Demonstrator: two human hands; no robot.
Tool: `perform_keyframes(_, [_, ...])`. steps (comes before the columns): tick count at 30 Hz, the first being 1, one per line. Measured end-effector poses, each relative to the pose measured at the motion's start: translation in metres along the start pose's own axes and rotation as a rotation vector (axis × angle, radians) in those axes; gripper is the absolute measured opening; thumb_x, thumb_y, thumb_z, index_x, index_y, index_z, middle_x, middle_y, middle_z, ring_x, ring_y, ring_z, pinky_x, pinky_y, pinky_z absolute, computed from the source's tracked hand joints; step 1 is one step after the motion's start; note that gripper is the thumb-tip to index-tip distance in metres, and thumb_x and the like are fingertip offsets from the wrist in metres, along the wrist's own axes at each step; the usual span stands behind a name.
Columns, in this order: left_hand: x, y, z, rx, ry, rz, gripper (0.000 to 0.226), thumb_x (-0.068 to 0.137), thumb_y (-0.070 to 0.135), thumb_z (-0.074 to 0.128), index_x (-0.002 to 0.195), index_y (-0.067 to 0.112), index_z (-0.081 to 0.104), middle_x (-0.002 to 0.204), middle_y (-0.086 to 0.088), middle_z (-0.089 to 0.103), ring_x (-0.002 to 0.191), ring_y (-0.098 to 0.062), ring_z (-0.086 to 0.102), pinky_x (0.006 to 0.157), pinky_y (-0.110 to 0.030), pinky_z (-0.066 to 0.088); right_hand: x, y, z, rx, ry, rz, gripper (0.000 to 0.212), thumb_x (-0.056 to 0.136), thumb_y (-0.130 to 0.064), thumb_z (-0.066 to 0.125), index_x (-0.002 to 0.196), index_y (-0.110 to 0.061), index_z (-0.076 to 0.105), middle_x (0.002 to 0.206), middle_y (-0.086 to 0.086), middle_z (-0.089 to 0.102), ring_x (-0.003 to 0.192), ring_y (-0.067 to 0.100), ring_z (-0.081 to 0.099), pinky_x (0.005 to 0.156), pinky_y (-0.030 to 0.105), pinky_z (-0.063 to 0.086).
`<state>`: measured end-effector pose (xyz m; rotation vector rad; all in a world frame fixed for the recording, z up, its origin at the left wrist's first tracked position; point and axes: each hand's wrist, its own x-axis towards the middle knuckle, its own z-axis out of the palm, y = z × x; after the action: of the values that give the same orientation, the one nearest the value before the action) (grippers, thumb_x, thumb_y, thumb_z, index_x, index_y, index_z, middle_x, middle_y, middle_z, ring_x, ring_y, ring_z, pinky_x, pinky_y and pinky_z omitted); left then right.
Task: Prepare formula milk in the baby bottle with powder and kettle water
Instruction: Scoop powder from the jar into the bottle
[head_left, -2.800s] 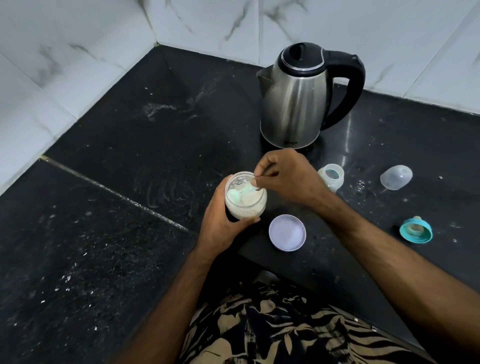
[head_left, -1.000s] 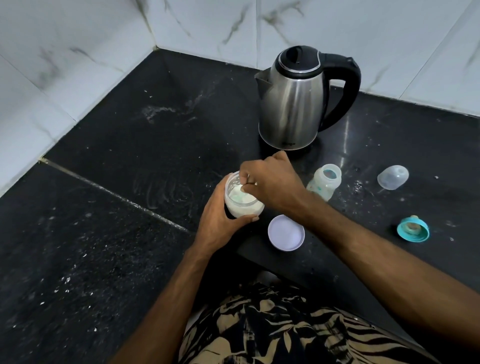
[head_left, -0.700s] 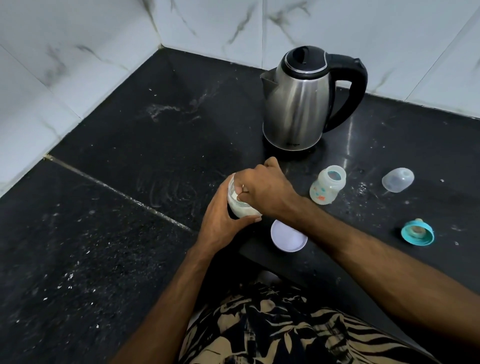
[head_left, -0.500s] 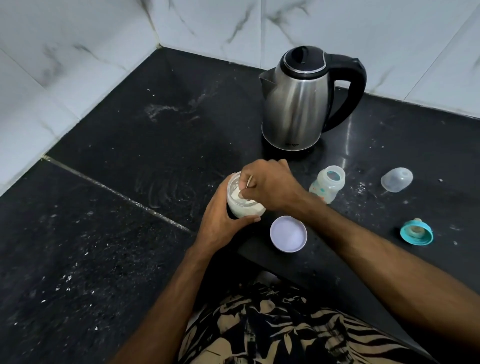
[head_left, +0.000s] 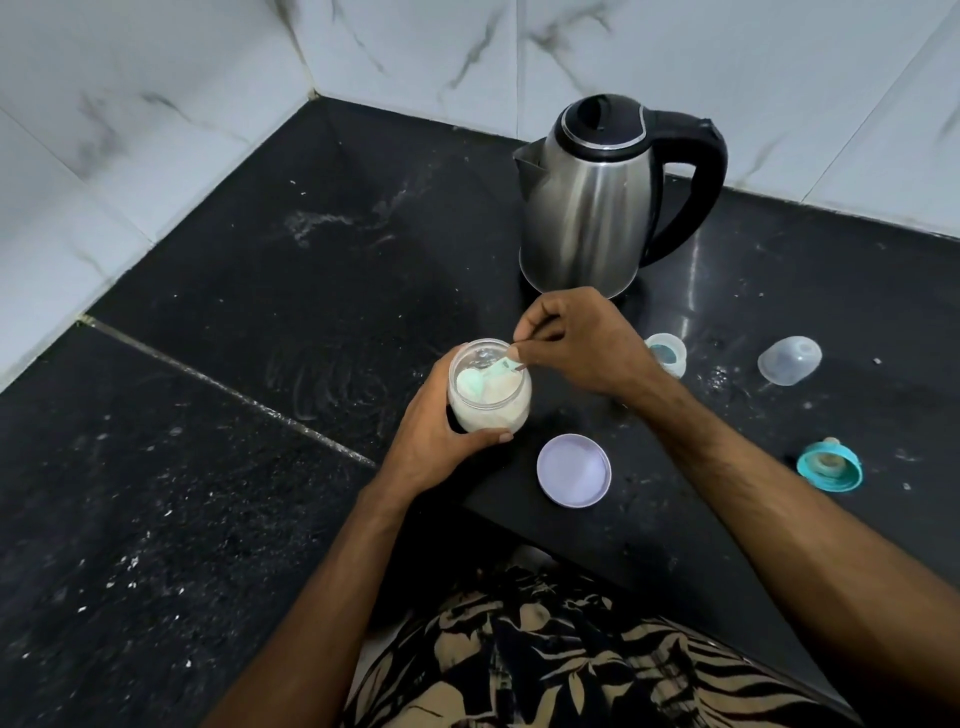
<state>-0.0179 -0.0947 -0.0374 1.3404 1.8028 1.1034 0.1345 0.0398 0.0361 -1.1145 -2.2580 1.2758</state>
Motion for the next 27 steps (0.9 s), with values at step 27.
perform_keyframes(27, [0.011, -0.006, -0.014, 0.072, -0.073, 0.03, 0.098, 0.062, 0.027, 0.093, 0.143, 0.031, 0.039, 0.14, 0.012, 0.04, 0.132, 0.001, 0.04, 0.111, -0.033, 0.04, -0.001, -0.01, 0.011, -0.134, 0.044, -0.067, 0.013, 0.082, -0.021, 0.079, 0.079, -0.024, 0.067, 0.075, -0.008, 0.074, 0.074, 0.005, 0.069, 0.089, 0.039, 0.055])
